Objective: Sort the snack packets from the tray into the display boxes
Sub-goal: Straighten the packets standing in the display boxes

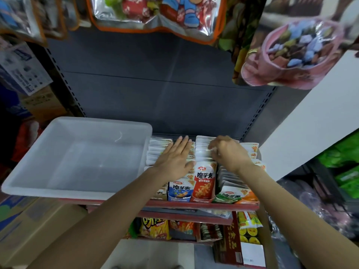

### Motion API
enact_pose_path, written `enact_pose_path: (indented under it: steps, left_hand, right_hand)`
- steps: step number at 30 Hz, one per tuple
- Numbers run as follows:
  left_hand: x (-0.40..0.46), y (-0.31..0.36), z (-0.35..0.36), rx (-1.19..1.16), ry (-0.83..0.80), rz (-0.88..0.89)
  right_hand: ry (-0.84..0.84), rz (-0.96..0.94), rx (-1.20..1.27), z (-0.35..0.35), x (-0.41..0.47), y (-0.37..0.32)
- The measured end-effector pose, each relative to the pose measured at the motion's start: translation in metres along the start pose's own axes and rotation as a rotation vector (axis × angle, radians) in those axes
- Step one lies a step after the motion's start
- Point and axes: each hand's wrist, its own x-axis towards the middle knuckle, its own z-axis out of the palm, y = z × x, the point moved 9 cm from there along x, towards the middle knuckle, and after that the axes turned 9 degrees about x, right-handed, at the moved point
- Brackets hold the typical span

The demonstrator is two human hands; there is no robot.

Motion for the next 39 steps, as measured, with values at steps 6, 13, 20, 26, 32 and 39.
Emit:
enact_pose_path:
  steps: [6,13,20,26,32,39]
  left_hand:
    - [-0.002,-0.001,0.004,0.028,0.068,-0.010]
    - [-0.005,0.000,0.002,0.002,0.122,-0.026]
    - [-0.007,0.001,0.003,0.037,0.139,-0.025]
    - [-0.007,0.001,0.000,0.040,0.156,-0.035]
    - [-0.005,0.001,0.001,0.033,0.171,-0.021]
    - [-0.008,-0.003,-0.018,-0.221,0.311,-0.026]
  right_hand:
    - [0.061,0.020,-0.089,0.013,-0.002,-0.001]
    - [0.115,0.039,-0.117,0.013,0.007,0.000]
    - [0.135,0.036,-0.131,0.013,0.007,0.002]
    - [0.184,0.005,-0.144,0.010,0.006,0.002]
    - [0.190,-0.055,-0.205,0.012,-0.002,-0.001]
    - [0.259,-0.162,-0.172,0.010,-0.018,-0.004]
